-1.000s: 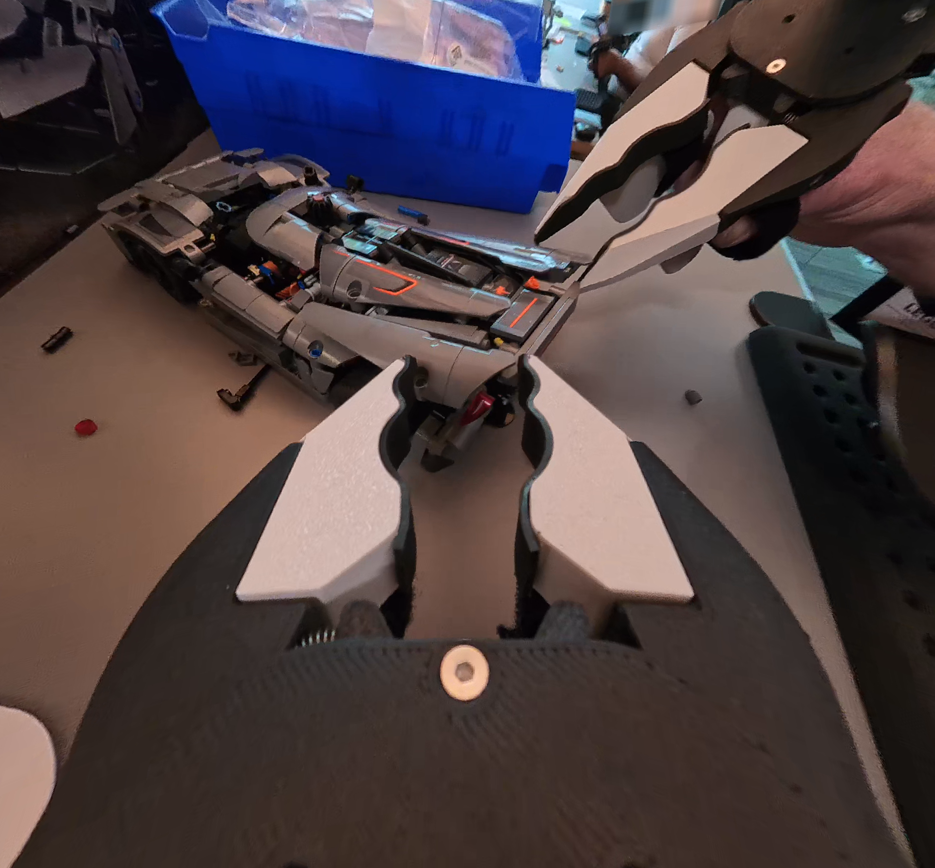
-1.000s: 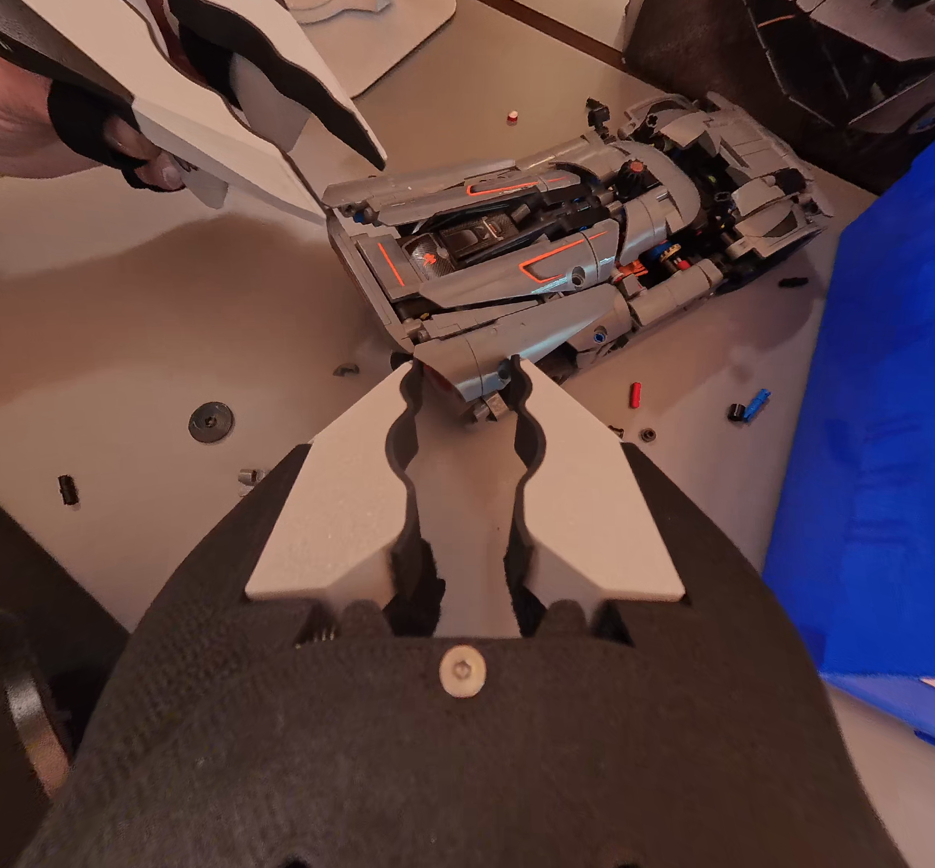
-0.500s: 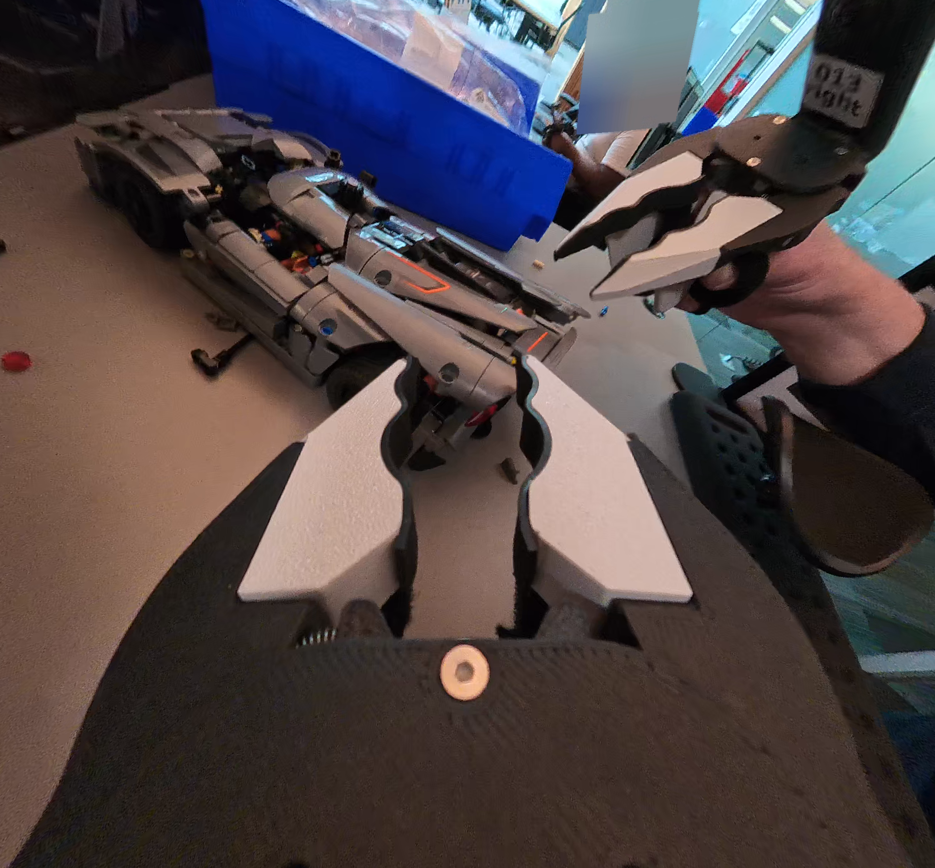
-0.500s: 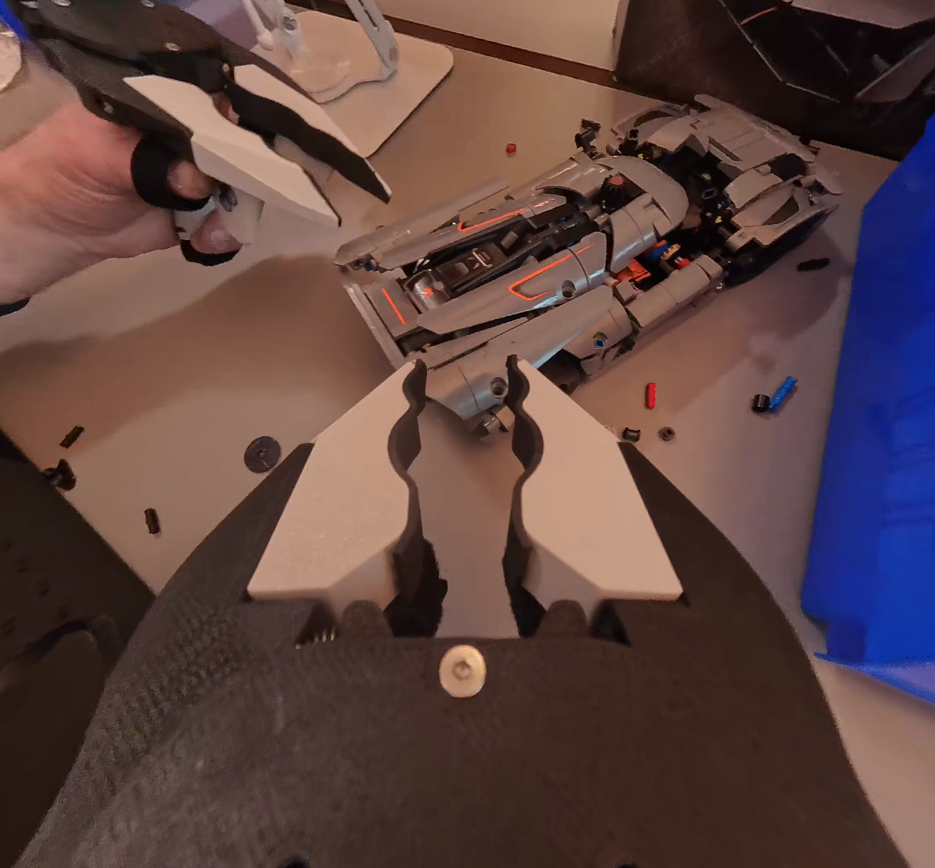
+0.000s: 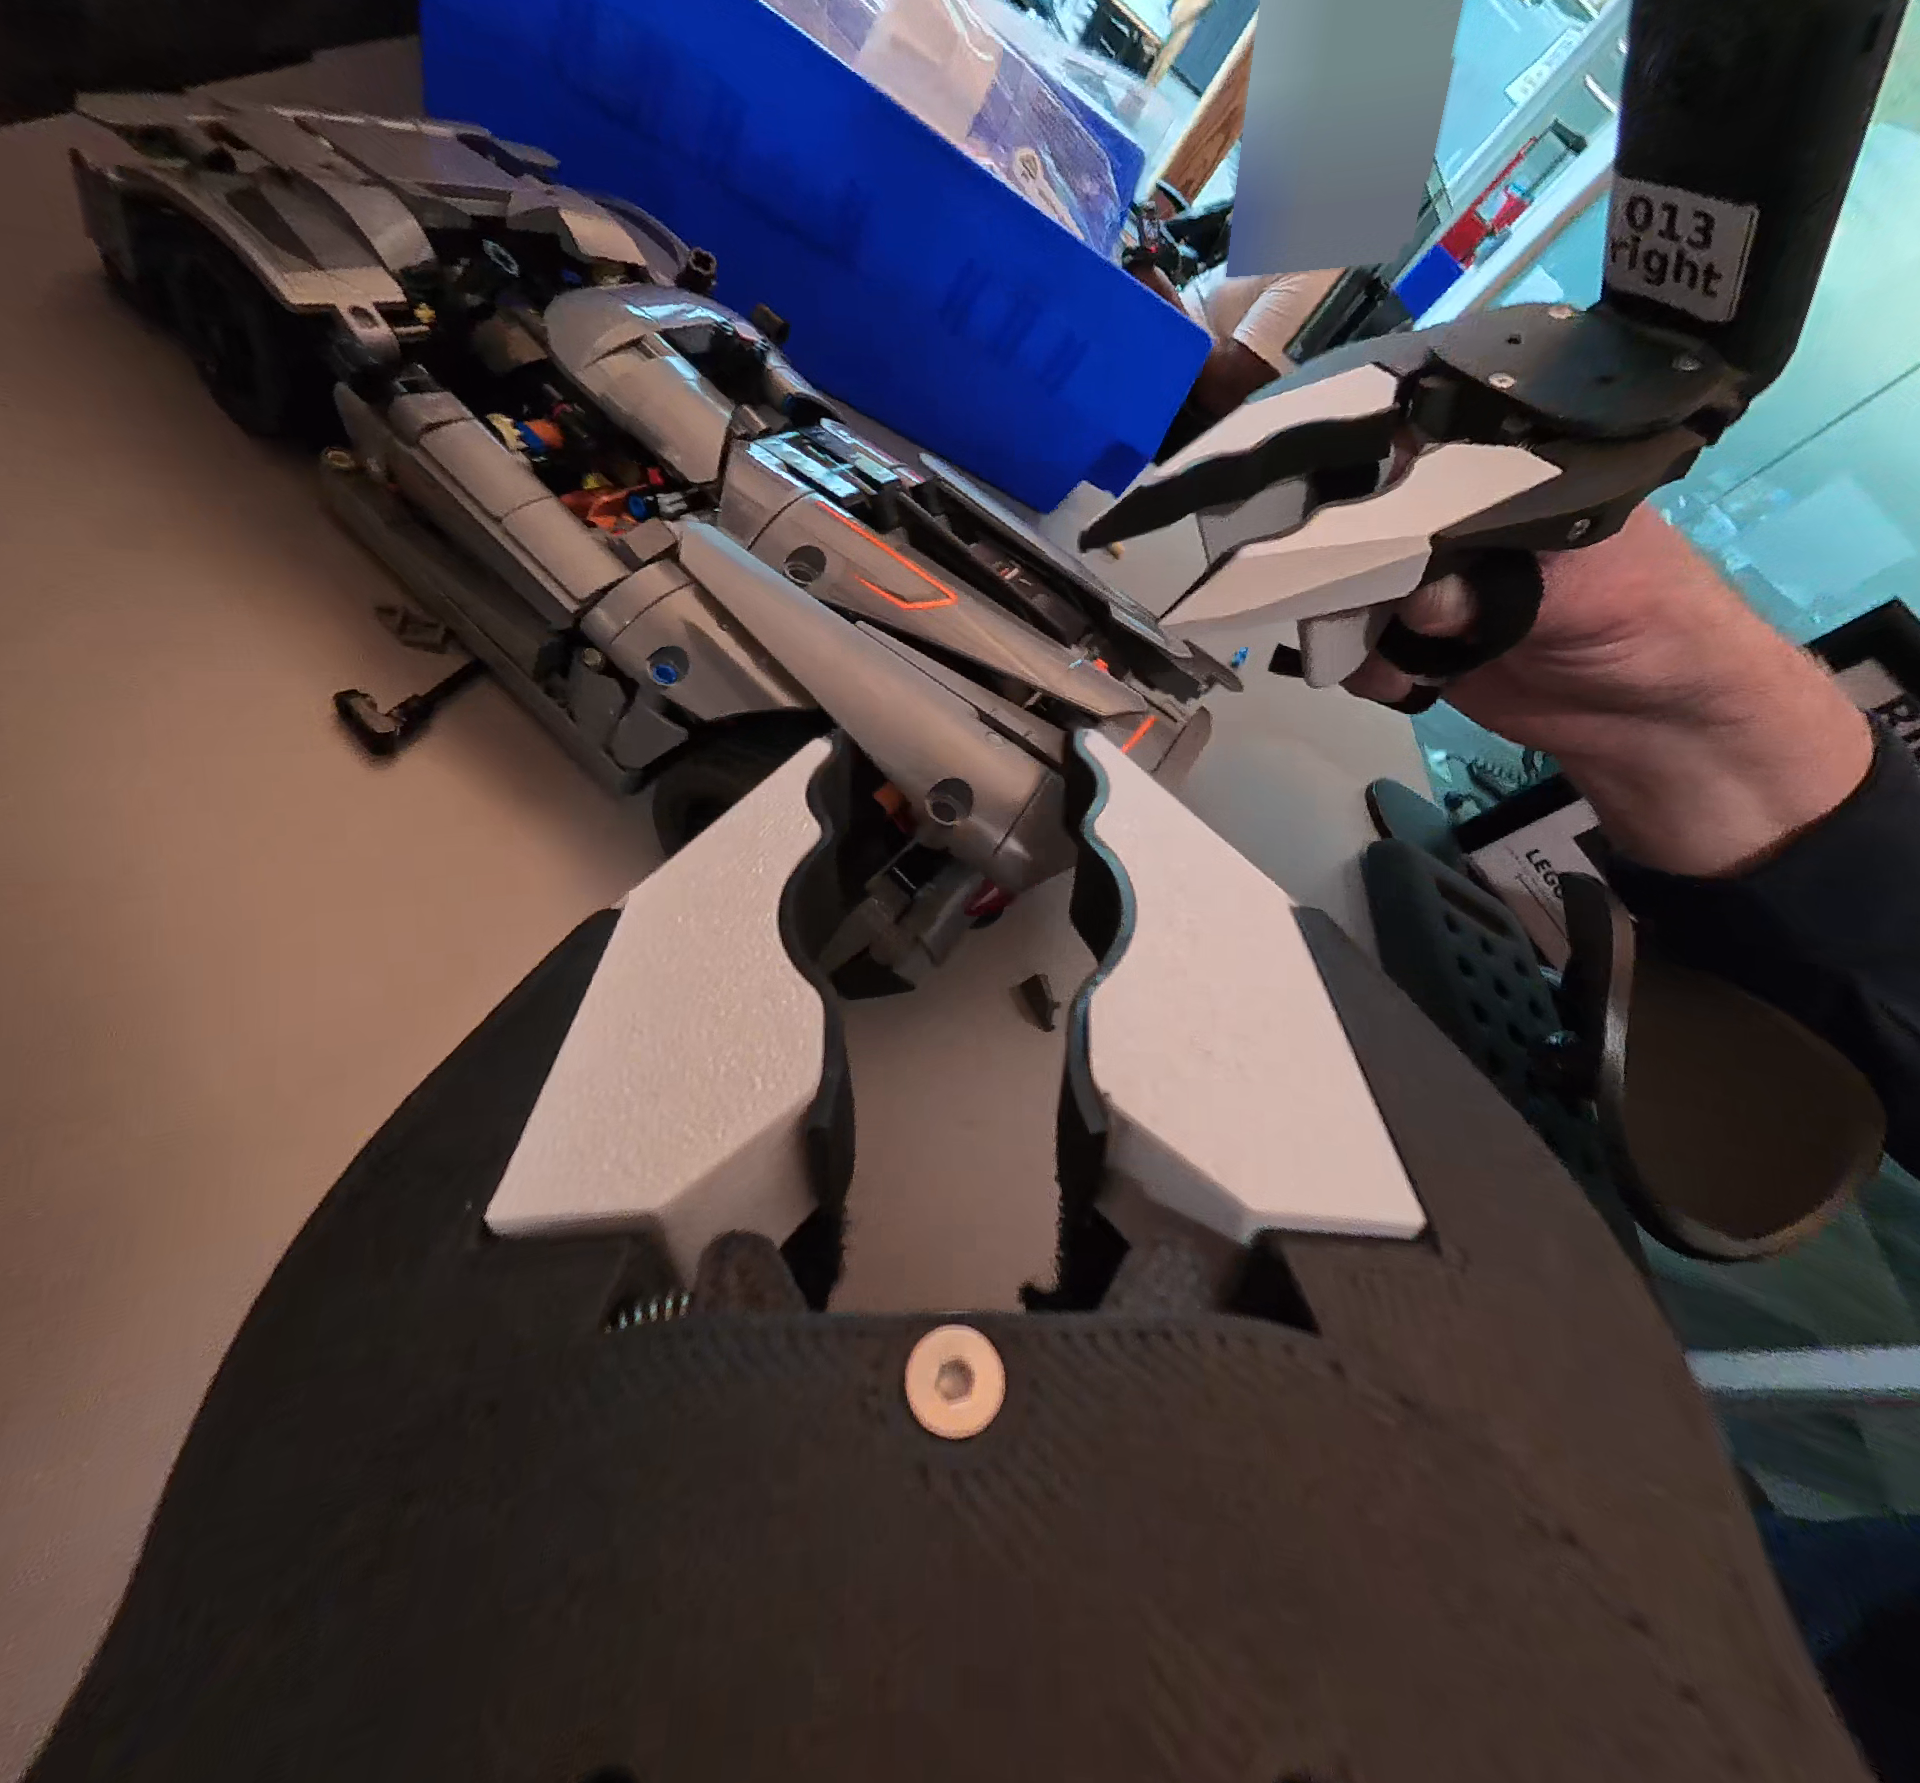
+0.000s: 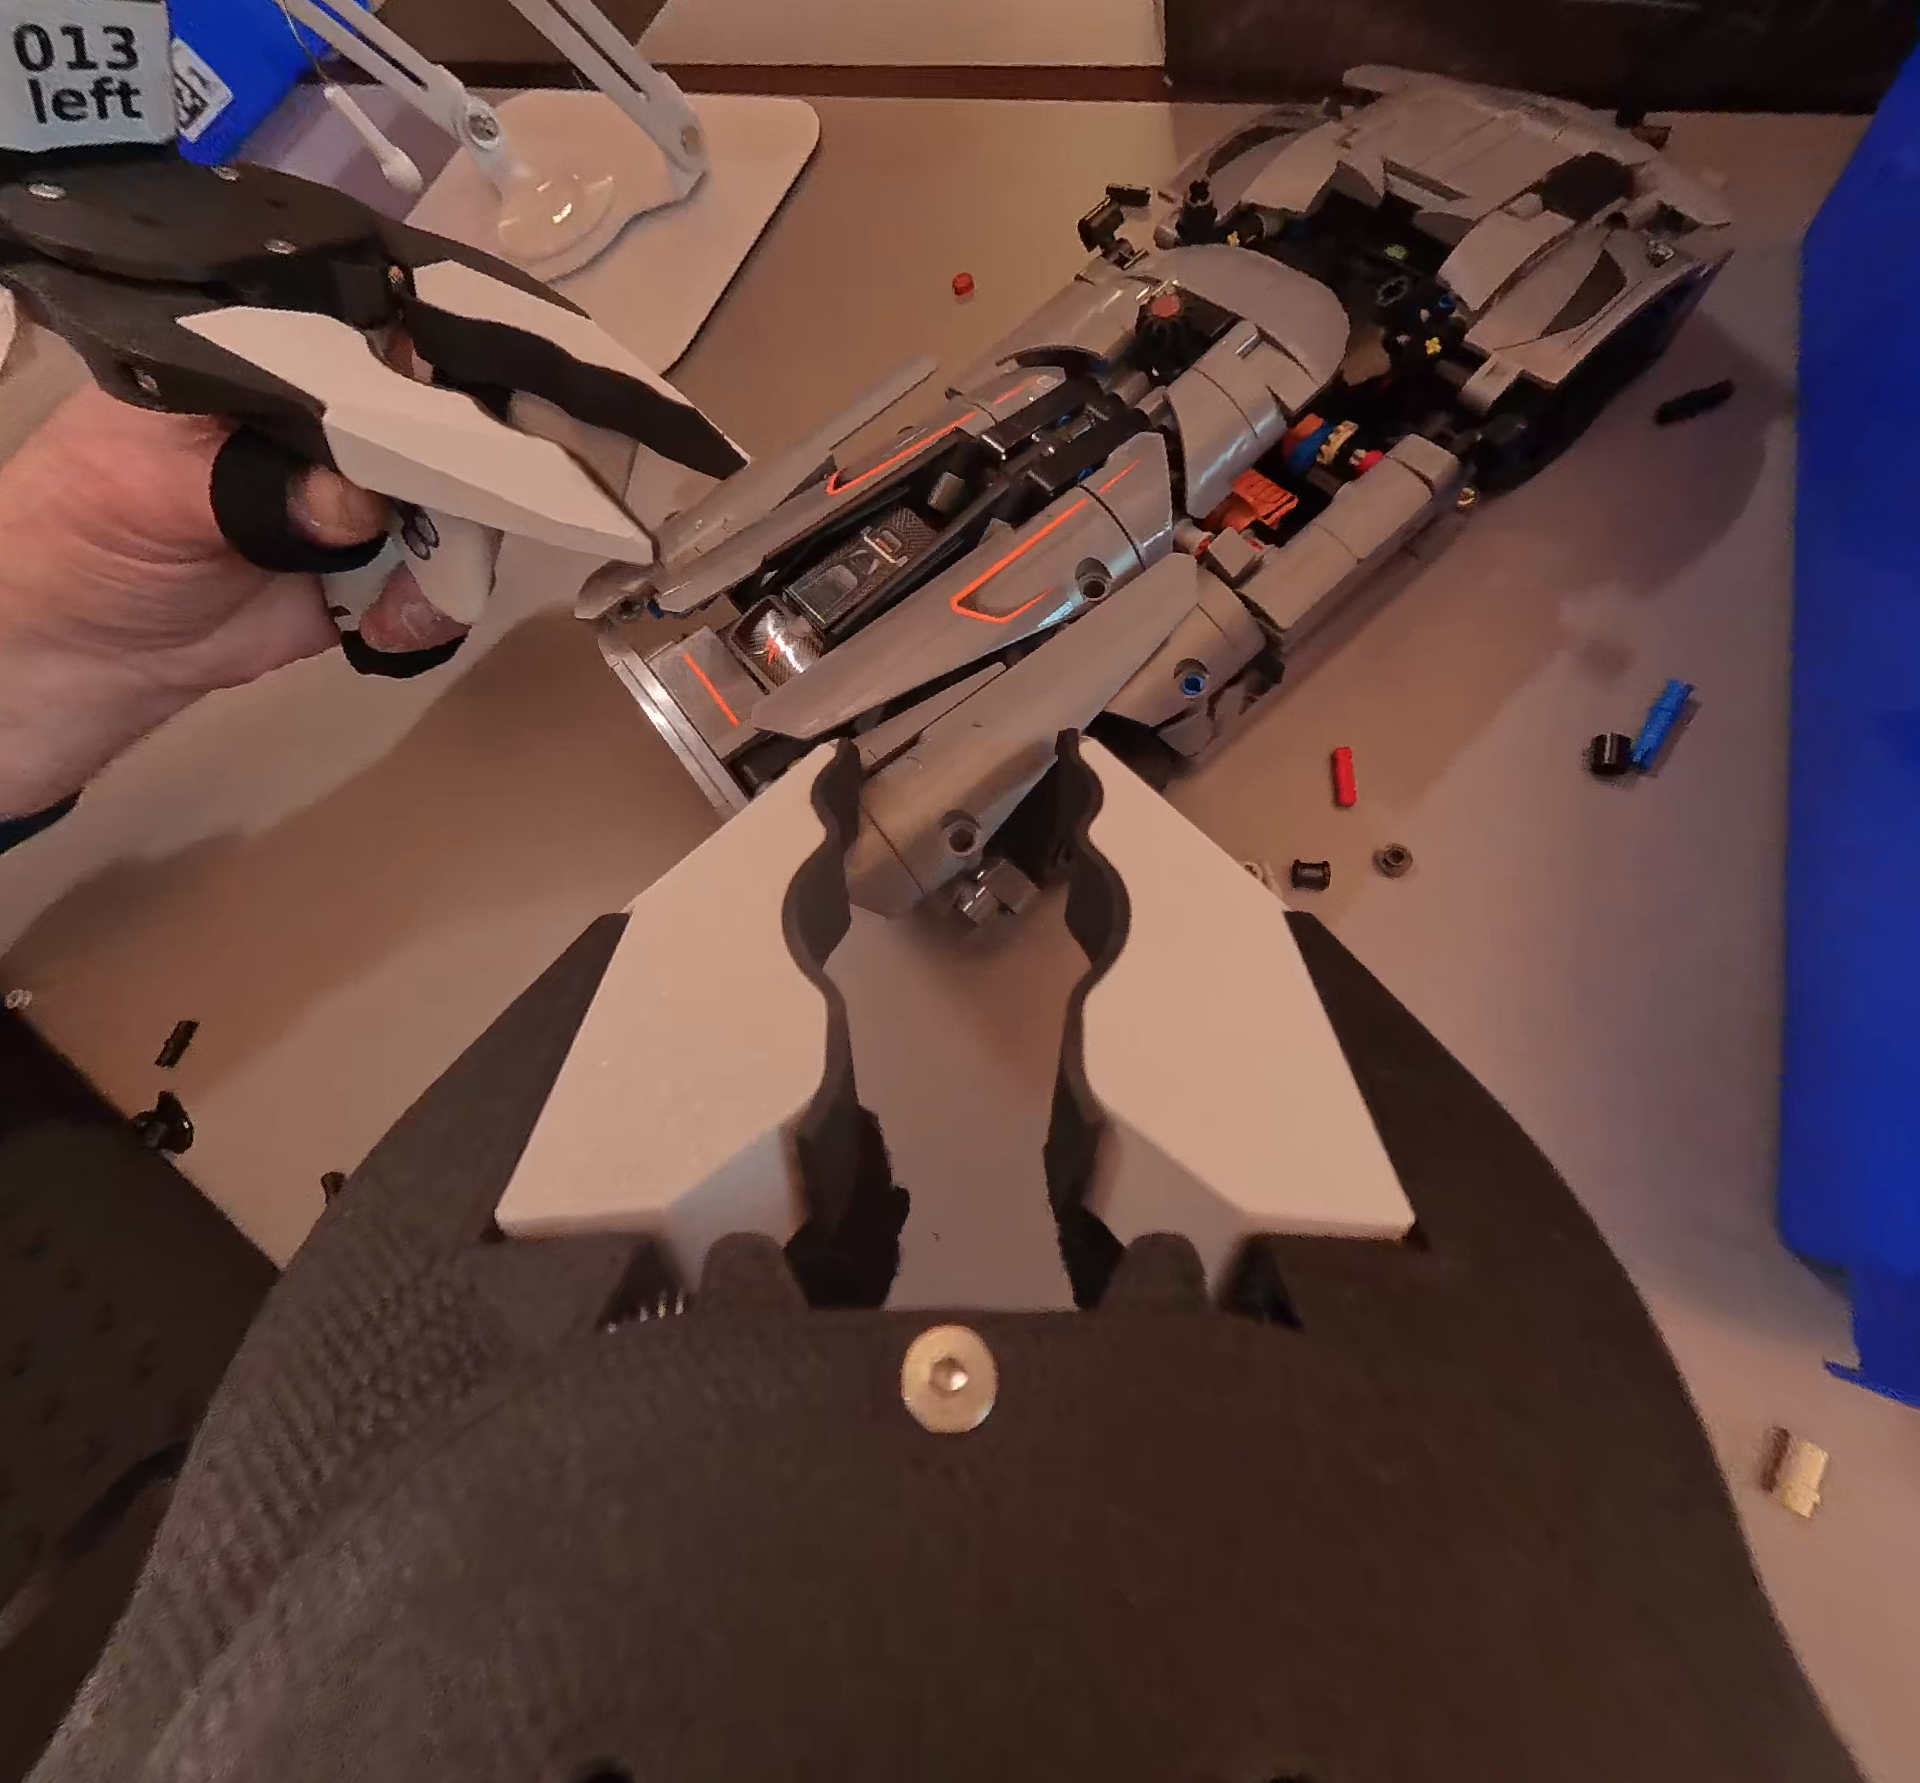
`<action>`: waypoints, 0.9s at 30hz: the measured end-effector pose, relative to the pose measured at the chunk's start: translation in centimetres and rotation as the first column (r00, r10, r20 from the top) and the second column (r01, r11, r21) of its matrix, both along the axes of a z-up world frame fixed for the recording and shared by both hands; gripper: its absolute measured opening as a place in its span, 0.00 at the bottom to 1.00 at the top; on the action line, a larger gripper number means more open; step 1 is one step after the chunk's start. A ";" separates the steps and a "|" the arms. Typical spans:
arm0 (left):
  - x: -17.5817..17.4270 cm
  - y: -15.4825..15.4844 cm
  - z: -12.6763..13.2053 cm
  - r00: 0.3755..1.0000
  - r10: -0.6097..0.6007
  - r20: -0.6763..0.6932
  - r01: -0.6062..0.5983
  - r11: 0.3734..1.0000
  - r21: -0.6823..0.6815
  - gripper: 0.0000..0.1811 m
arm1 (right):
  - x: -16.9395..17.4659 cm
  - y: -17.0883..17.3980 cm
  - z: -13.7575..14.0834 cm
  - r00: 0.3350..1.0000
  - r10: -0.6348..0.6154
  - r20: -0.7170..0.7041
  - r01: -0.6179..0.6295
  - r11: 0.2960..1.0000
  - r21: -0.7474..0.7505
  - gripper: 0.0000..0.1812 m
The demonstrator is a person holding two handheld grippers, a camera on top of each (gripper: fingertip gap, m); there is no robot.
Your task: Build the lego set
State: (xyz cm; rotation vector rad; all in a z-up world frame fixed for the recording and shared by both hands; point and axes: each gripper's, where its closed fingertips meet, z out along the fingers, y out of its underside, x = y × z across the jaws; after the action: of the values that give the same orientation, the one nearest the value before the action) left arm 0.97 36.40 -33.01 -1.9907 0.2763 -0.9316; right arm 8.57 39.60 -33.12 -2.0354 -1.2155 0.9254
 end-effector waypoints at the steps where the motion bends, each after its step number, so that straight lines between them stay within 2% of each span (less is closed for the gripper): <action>1: 0.3 -0.2 -0.3 0.999 -0.016 -0.029 0.016 1.000 0.002 0.22 | 0.0 -0.1 -0.2 1.000 0.010 0.020 -0.010 1.000 0.007 0.20; 3: -0.3 -0.3 -0.2 0.995 0.010 -0.103 -0.006 0.999 0.044 0.23 | 0.4 0.4 0.1 0.999 -0.008 0.037 0.006 0.998 0.056 0.20; 6: -1.1 -1.1 0.8 0.999 0.007 -0.041 -0.004 0.999 0.052 0.22 | 1.6 0.2 0.7 0.999 0.008 0.040 -0.010 0.999 0.045 0.23; 9: -1.3 -2.6 -0.4 0.997 -0.049 -0.059 0.048 0.999 -0.010 0.23 | 2.7 -0.2 0.2 0.999 0.028 0.040 -0.028 1.000 0.005 0.24; 13: -0.4 -3.6 -1.2 0.996 -0.083 -0.018 0.082 0.996 -0.041 0.25 | 2.7 -2.0 -2.2 0.990 0.121 0.074 -0.116 0.990 -0.080 0.26; 17: 0.7 -3.7 -3.1 0.994 -0.109 -0.026 0.105 0.989 -0.103 0.32 | 1.9 -3.0 -4.5 0.978 0.177 0.109 -0.164 0.980 -0.114 0.37; 20: 0.5 -3.2 -3.8 0.993 -0.073 -0.093 0.066 0.994 -0.082 0.29 | 1.0 -3.0 -4.7 0.978 0.187 0.092 -0.182 0.982 -0.060 0.33; 23: 0.6 -3.1 -5.1 0.982 -0.072 -0.173 0.055 0.993 -0.104 0.27 | 1.0 -2.3 -5.3 0.976 0.161 0.149 -0.161 0.987 -0.010 0.27; 27: 0.8 -2.7 -5.4 0.977 -0.067 -0.204 0.046 0.994 -0.102 0.25 | 1.0 -2.4 -5.2 0.974 0.170 0.149 -0.168 0.985 -0.027 0.25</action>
State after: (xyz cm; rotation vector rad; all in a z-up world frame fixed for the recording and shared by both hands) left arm 1.76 33.68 -38.42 -2.1833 0.4129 -0.7862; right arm 9.53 37.22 -38.28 -2.0688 -1.4868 0.8726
